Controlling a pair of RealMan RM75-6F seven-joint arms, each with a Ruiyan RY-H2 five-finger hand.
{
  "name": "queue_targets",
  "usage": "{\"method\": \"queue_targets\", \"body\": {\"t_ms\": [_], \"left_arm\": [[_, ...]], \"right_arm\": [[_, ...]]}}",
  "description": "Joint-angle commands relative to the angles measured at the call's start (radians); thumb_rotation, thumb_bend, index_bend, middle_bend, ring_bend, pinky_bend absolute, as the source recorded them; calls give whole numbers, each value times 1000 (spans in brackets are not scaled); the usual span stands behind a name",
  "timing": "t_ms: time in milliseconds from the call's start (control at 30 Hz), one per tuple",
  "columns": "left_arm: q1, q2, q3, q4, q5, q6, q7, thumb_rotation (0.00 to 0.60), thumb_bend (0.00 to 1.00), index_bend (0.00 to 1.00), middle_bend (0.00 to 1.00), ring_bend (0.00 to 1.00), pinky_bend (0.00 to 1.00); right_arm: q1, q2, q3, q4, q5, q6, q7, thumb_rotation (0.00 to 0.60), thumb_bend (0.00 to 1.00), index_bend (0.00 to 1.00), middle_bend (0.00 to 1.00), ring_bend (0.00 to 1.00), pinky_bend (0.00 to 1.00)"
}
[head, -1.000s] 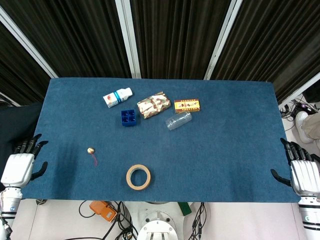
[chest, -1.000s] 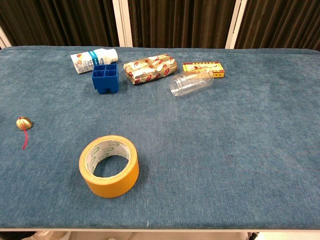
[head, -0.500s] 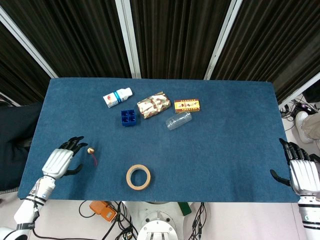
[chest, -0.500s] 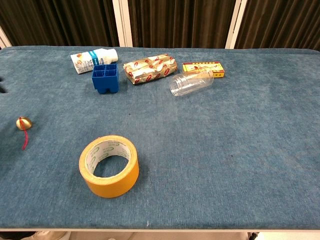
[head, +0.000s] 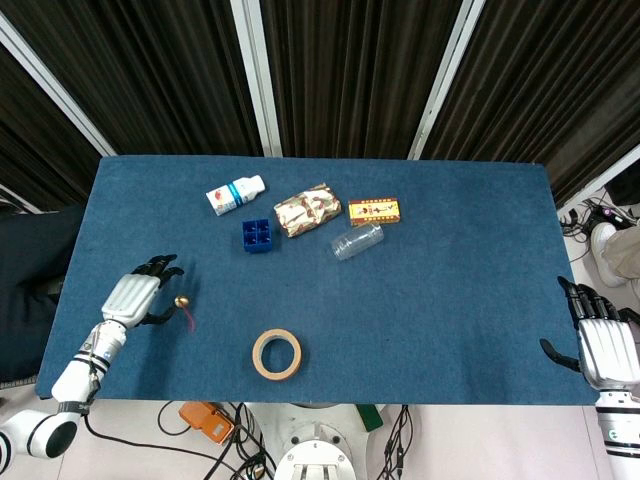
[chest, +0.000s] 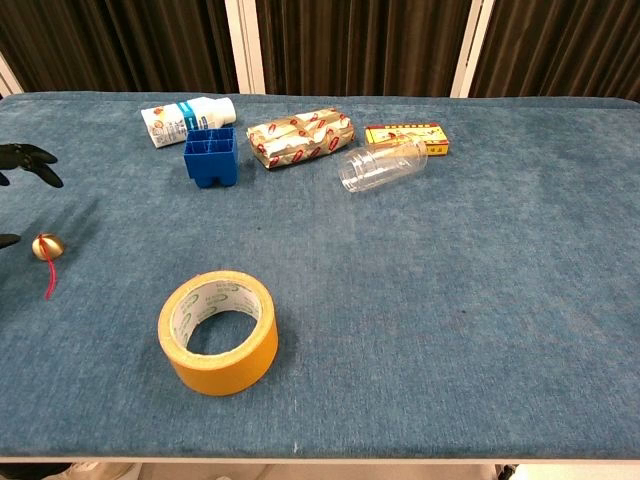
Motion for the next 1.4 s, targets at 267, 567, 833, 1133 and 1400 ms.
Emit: {"method": "queue_targets", "body": {"t_ms": [267, 567, 833, 1133, 1400], "left_arm": [[-12, -31, 29, 120, 10, -29, -111, 600, 289, 291, 31, 0, 173], [5, -66, 62, 169, 34, -7, -163, 600, 271, 290, 31, 0, 173], [-9, -101, 58, 199, 33, -10, -166, 600, 271, 335, 31, 0, 172], [-20, -104, 55, 179, 3, -27, -115, 600, 271, 375, 31, 0, 172], [-33, -95, 50, 132, -13, -33, -57, 600, 279, 386, 31, 0, 172]], "right_arm": [[-3, -2, 0, 0, 1, 5, 1, 600, 323, 59, 203, 174, 239], [1, -5, 5, -1, 5, 3, -8, 600, 323, 59, 203, 174, 239], [1, -6, 6, 0, 6, 4, -10, 600, 323, 60, 203, 174, 239], [5, -5, 6, -2, 8, -2, -20, 600, 323, 59, 203, 174, 239], [6, -6, 8, -3, 11, -2, -24, 600, 323, 60, 203, 174, 239]]}}
